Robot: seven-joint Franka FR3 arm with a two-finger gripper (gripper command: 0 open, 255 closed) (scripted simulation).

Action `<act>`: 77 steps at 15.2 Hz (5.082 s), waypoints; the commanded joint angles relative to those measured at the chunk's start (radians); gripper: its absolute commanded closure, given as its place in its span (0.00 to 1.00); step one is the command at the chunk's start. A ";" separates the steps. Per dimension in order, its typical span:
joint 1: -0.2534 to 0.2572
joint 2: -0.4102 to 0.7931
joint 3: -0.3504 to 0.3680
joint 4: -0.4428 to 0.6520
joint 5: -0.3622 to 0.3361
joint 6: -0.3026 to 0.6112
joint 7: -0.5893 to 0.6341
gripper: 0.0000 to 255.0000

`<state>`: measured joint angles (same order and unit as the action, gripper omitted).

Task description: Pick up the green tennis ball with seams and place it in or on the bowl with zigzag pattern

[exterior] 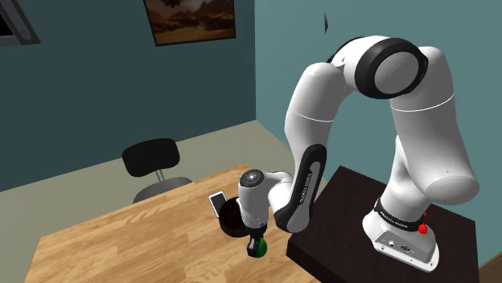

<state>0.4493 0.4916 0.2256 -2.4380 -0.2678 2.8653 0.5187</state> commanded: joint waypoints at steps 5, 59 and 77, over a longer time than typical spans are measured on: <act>-0.046 -0.093 0.057 -0.028 0.046 -0.067 -0.034 1.00; -0.194 -0.025 0.167 0.002 0.138 0.003 -0.338 1.00; -0.337 -0.297 0.348 -0.037 0.336 -0.219 -0.455 1.00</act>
<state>0.1177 0.2092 0.5664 -2.4768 0.0558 2.6613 0.0707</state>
